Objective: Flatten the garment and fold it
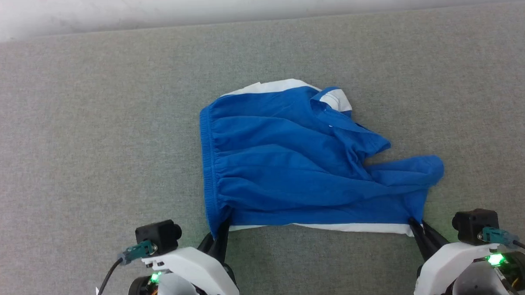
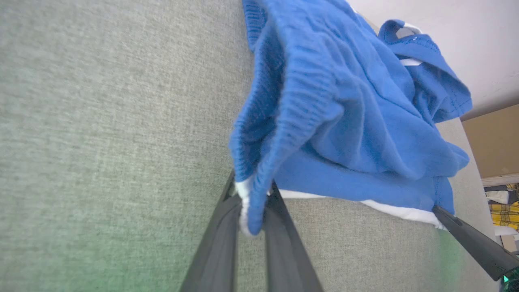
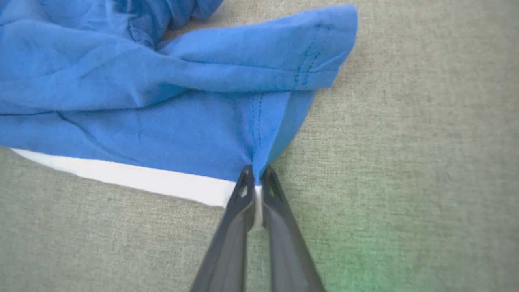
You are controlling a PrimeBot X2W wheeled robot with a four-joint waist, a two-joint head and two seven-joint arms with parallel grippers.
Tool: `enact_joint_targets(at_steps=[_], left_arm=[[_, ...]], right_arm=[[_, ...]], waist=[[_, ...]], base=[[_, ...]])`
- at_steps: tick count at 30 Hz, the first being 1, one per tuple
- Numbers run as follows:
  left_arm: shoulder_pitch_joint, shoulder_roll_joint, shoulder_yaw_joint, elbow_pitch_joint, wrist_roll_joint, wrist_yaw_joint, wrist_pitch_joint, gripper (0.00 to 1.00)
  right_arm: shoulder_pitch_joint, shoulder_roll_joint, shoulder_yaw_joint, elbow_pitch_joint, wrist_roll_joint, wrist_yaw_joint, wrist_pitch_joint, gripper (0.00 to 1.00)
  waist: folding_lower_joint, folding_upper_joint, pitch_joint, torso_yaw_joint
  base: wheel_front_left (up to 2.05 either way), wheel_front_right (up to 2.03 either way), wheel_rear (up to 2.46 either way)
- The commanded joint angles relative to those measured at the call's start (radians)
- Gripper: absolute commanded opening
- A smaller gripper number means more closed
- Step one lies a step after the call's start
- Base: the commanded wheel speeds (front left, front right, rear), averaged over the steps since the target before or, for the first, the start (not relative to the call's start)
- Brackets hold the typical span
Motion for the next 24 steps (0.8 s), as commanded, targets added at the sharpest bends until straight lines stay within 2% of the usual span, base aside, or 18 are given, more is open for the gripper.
enact_joint_targets(at_steps=[1,8,13,17,21,24], left_arm=[[-0.016,-0.001,0.001,0.005,-0.007,-0.003,-0.006,0.00],[-0.011,-0.009,0.023,-0.015,-0.072,-0.009,-0.026,0.00],[-0.066,-0.009,0.027,-0.061,-0.129,-0.026,0.011,0.00],[-0.166,0.033,0.038,-0.100,-0.132,-0.024,0.090,0.00],[-0.312,0.094,0.062,-0.128,-0.124,-0.003,0.202,0.00],[-0.433,0.120,0.075,-0.141,-0.144,0.021,0.306,0.00]], right_arm=[[0.002,0.002,0.000,0.019,0.003,-0.001,0.014,0.00],[-0.027,0.002,-0.015,-0.066,0.047,-0.001,-0.026,0.00],[-0.104,0.002,-0.001,-0.179,0.082,-0.001,-0.014,0.00],[-0.230,-0.005,0.000,-0.271,0.090,-0.001,0.027,0.00],[-0.385,-0.059,0.006,-0.329,0.103,-0.001,0.098,0.00],[-0.510,-0.112,0.012,-0.339,0.115,-0.001,0.153,0.00]], waist=[[0.0000,-0.0001,-0.007,-0.001],[0.0000,-0.0001,-0.056,-0.021],[0.0000,-0.0001,-0.100,-0.042],[0.0000,-0.0001,-0.127,-0.056],[0.0000,-0.0001,-0.145,-0.060],[0.0000,-0.0001,-0.146,-0.062]], base=[[0.00,0.00,0.00],[0.00,0.00,0.00],[0.00,0.00,0.00],[0.00,0.00,0.00],[0.00,0.00,0.00],[0.00,0.00,0.00]])
